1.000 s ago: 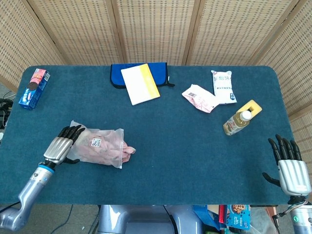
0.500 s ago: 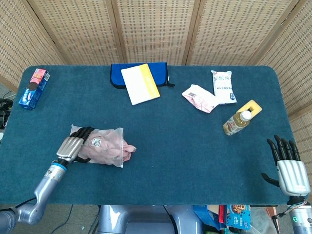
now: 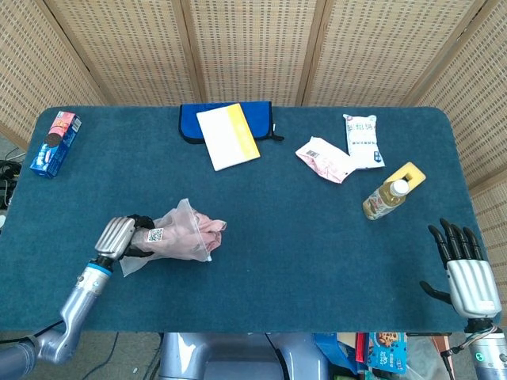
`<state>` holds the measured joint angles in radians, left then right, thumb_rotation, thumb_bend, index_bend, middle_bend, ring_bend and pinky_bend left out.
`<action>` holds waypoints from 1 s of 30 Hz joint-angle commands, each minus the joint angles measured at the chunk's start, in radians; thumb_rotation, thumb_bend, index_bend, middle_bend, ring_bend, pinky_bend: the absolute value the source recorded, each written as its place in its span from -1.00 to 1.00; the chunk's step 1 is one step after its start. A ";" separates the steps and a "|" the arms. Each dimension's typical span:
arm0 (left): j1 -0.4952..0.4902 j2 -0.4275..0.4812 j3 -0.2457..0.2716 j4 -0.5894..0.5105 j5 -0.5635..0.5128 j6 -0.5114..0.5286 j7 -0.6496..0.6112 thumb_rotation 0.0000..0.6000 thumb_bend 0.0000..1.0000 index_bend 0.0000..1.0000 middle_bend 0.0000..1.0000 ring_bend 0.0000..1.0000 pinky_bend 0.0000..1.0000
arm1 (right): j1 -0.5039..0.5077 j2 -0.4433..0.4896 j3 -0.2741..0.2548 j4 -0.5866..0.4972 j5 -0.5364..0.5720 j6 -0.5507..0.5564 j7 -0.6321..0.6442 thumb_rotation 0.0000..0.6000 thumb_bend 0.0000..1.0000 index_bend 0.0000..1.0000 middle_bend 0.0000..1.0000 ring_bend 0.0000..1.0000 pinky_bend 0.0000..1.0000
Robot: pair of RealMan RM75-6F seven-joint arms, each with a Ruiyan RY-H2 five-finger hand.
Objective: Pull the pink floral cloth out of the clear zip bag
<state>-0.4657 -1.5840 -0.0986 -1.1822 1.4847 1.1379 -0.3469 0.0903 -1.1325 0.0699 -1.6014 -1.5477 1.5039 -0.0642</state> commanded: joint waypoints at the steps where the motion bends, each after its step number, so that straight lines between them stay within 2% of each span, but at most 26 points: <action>1: -0.001 -0.006 0.007 0.011 0.144 0.189 -0.174 1.00 -0.41 0.20 0.17 -0.06 0.05 | 0.034 0.071 -0.002 -0.059 -0.045 -0.035 0.108 1.00 -1.00 -1.00 -1.00 -1.00 -1.00; 5: -0.043 -0.009 -0.003 0.004 0.202 0.230 -0.143 1.00 -0.41 0.20 0.17 -0.06 0.05 | 0.096 0.166 -0.012 -0.139 -0.098 -0.114 0.292 1.00 -1.00 -1.00 -1.00 -1.00 -1.00; 13: -0.104 0.001 -0.034 -0.086 0.189 0.181 -0.091 1.00 -0.41 0.20 0.17 -0.06 0.05 | 0.187 0.246 0.008 -0.228 -0.115 -0.213 0.444 1.00 -1.00 -0.73 -1.00 -1.00 -1.00; 20: -0.166 -0.009 -0.097 -0.174 0.136 0.125 0.009 1.00 -0.41 0.20 0.17 -0.06 0.05 | 0.286 0.298 0.049 -0.354 -0.093 -0.315 0.591 1.00 -1.00 -0.48 -1.00 -1.00 -1.00; 27: -0.229 -0.060 -0.143 -0.211 0.047 0.040 0.112 1.00 -0.41 0.21 0.17 -0.06 0.05 | 0.357 0.267 0.120 -0.428 -0.012 -0.345 0.521 1.00 -1.00 -0.39 -1.00 -1.00 -1.00; 30: -0.253 -0.100 -0.154 -0.209 0.021 0.021 0.131 1.00 -0.41 0.21 0.17 -0.06 0.05 | 0.392 0.244 0.147 -0.451 0.051 -0.374 0.449 1.00 -0.88 -0.39 -1.00 -1.00 -1.00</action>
<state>-0.7019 -1.6614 -0.2424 -1.3891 1.5234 1.1706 -0.2307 0.4557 -0.8677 0.1909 -2.0264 -1.5413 1.1552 0.4365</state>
